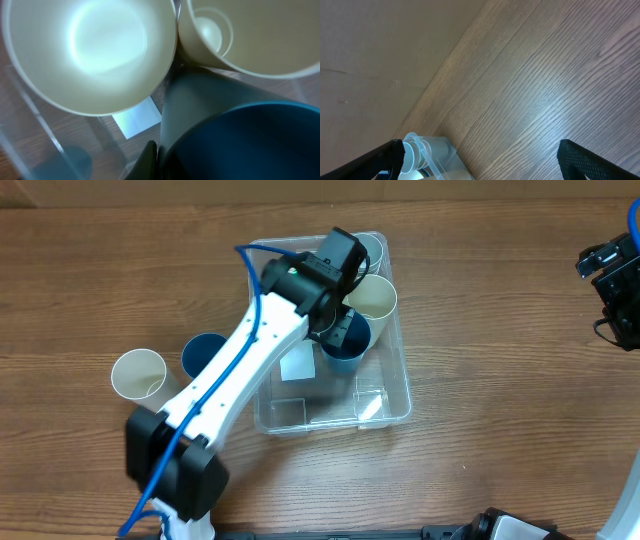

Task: Pack container
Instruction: 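Grasp the blue cup with the left gripper and place it in the bin, then reach the left gripper to the cream cup at left and grasp it, then carry the cream cup with the left gripper onto the cups in the bin, then move the left gripper to the last blue cup and grasp it, then lower the blue cup with the left gripper into the blue cup in the bin, then open the left gripper and lift it away from the bin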

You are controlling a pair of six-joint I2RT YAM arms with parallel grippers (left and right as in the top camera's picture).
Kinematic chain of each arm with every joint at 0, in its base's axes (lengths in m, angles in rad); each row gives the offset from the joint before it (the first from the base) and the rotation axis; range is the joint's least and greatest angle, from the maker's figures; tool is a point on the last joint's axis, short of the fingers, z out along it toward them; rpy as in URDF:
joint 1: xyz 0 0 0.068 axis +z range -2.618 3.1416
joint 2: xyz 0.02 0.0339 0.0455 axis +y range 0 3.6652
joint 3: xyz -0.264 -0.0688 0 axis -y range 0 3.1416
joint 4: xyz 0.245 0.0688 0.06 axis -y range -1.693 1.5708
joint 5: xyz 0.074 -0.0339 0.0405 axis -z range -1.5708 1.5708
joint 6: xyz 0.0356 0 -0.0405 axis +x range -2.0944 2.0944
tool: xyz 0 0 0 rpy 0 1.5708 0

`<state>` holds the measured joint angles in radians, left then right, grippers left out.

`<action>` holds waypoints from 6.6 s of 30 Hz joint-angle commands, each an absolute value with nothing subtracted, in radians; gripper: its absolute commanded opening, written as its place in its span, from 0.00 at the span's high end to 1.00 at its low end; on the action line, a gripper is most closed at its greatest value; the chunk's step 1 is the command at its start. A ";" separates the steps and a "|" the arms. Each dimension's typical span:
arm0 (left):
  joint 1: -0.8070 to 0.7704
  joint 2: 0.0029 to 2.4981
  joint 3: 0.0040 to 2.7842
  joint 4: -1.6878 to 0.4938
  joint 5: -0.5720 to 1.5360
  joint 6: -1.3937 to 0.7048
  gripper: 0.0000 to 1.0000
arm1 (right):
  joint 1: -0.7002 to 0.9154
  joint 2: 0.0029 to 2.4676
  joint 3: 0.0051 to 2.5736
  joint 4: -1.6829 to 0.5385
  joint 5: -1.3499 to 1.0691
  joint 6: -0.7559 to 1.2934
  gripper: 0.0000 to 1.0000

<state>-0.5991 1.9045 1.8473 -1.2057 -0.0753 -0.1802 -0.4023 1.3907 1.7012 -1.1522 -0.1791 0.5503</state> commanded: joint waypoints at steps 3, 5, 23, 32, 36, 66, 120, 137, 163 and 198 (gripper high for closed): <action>-0.603 1.950 1.848 -1.204 -0.033 -0.210 0.67 | -0.401 1.388 1.708 -1.148 -0.178 0.554 0.00; -0.603 1.906 1.874 -1.234 -0.033 -0.210 0.50 | -0.401 1.388 1.708 -1.148 -0.178 0.554 0.00; 0.237 1.461 1.821 -1.614 -0.214 -0.391 0.17 | -0.401 1.388 1.708 -1.148 -0.178 0.554 0.00; 0.463 1.497 1.291 -1.171 0.083 -0.264 0.26 | -0.401 1.388 1.708 -1.148 -0.178 0.554 0.00; 0.458 1.500 1.259 -1.141 0.070 -0.267 0.62 | -0.401 1.388 1.708 -1.148 -0.178 0.554 0.00; -0.566 1.751 1.941 -0.986 -0.021 -0.007 0.96 | -0.401 1.388 1.708 -1.148 -0.178 0.554 0.00; 0.040 1.758 1.522 -1.332 0.090 -0.158 0.96 | -0.401 1.388 1.708 -1.148 -0.178 0.554 0.00; -0.529 1.732 2.325 -1.599 -0.026 -0.159 0.96 | -0.401 1.388 1.708 -1.148 -0.178 0.554 0.00; -0.519 1.789 2.326 -1.668 -0.281 -0.207 0.18 | -0.401 1.388 1.708 -1.148 -0.178 0.554 0.00; -0.255 1.522 2.323 -1.400 -0.036 0.047 0.00 | -0.401 1.388 1.708 -1.148 -0.178 0.554 0.00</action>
<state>-0.3347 1.6001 2.3123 -1.4055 -0.1368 0.0063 -0.4023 1.3907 1.7012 -1.1526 -0.1791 0.5503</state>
